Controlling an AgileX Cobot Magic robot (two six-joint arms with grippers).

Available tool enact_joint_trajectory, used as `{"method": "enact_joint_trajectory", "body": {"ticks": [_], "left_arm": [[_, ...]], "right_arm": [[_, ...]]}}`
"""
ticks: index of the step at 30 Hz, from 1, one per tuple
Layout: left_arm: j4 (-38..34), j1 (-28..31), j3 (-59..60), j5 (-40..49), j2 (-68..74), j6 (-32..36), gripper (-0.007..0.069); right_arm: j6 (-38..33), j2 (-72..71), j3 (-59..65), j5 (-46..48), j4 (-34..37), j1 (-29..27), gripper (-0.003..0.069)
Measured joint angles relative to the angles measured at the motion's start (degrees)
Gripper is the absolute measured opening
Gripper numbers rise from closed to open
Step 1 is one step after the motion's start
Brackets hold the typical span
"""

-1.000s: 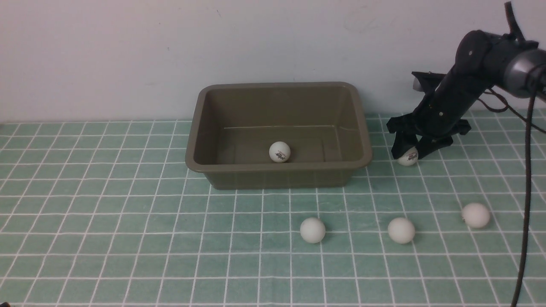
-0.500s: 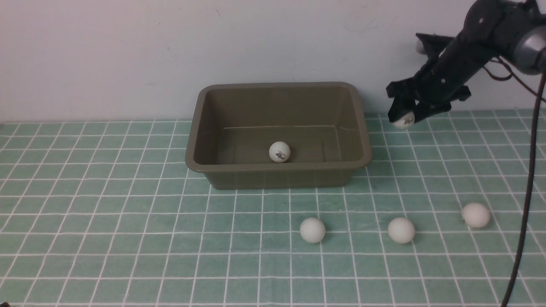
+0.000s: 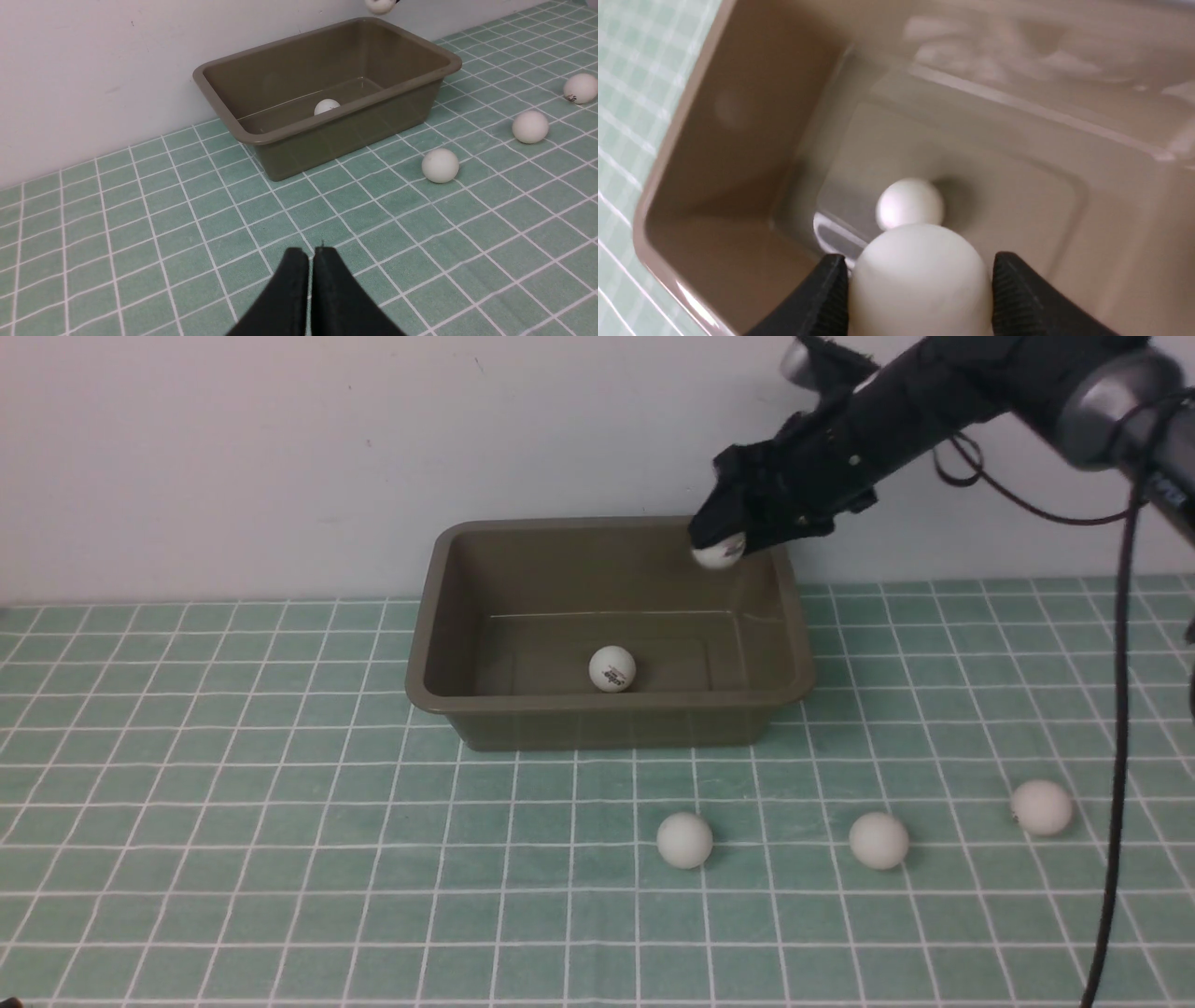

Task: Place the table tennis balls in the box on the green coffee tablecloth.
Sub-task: 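Release the ping pong ball into the bin and lift the gripper away, then reach for and grasp a ping pong ball on the table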

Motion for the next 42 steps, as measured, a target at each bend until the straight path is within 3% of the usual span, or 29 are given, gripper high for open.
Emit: {"method": "enact_joint_trajectory", "body": {"ticks": [8,17,25,29,35,42], "left_arm": [[0.0,0.0,0.0,0.0,0.0,0.0,-0.0004],[0.0,0.0,0.0,0.0,0.0,0.0,-0.0004],[0.0,0.0,0.0,0.0,0.0,0.0,-0.0004],[0.0,0.0,0.0,0.0,0.0,0.0,-0.0004],[0.0,0.0,0.0,0.0,0.0,0.0,-0.0004],[0.0,0.0,0.0,0.0,0.0,0.0,-0.0004]], "right_arm": [[-1.1,2.7,0.1,0.4,-11.5,6.9,0.036],[-2.0,2.8,0.0,0.4,-11.3,7.0,0.047],[0.2,-2.2,-0.5,0.6,-15.0,5.7,0.0479],[5.4,-9.3,-0.3,0.8,-21.9,3.1,0.0479],[8.9,-24.3,9.8,0.8,-31.0,-2.2,0.048],[9.9,-33.8,31.1,0.8,-33.7,-6.0,0.048]]}}
